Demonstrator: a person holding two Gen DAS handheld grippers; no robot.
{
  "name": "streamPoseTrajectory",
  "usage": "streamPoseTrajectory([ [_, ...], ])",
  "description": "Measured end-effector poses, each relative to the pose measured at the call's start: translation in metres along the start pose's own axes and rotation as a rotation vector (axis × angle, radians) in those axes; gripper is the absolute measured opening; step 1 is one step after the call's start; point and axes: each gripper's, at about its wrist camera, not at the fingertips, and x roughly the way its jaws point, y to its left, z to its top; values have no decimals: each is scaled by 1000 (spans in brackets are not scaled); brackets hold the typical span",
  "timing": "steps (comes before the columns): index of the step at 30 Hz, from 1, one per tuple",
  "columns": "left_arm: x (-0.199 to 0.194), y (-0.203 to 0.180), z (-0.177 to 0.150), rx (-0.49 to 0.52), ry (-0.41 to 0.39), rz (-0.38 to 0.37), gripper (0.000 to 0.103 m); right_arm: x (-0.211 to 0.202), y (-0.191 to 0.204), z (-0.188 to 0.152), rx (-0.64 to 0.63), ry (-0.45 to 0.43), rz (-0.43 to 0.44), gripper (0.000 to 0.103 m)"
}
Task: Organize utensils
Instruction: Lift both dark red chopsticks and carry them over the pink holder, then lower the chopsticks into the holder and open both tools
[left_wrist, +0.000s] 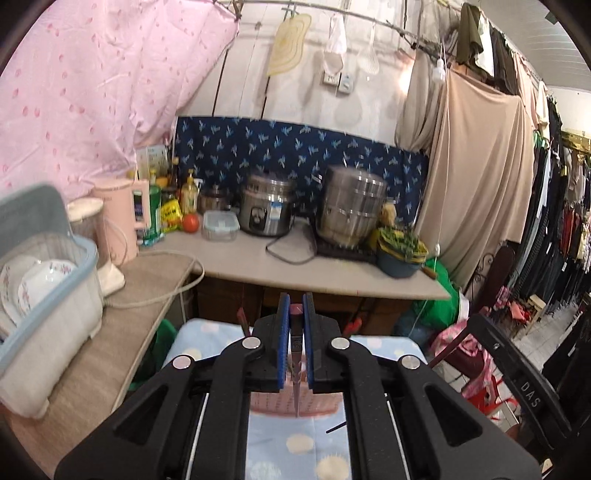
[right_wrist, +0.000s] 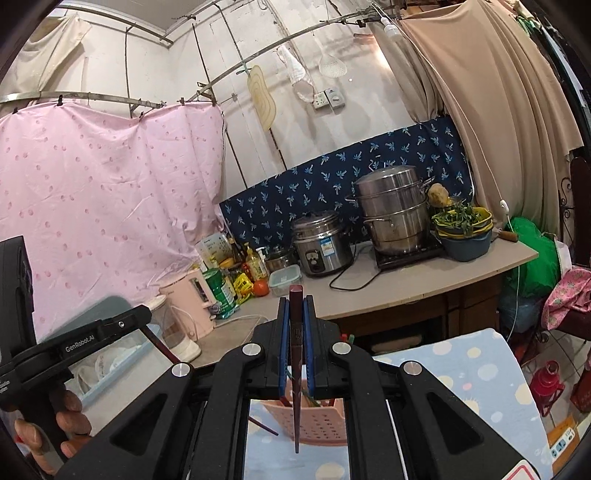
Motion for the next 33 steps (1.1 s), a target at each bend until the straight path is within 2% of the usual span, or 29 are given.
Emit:
streamPoseTrajectory([
  [5, 13, -7, 28, 30, -89, 34, 7, 27, 3, 19, 1, -34, -15, 7],
  [11, 44, -3, 41, 47, -115, 57, 7, 61, 6, 21, -15, -24, -28, 7],
  [18, 82, 9, 35, 46, -67, 96, 7, 92, -1, 2, -21, 34, -45, 7],
  [33, 128, 12, 0, 48, 36, 88, 7, 130, -19, -38, -10, 145, -72, 7],
])
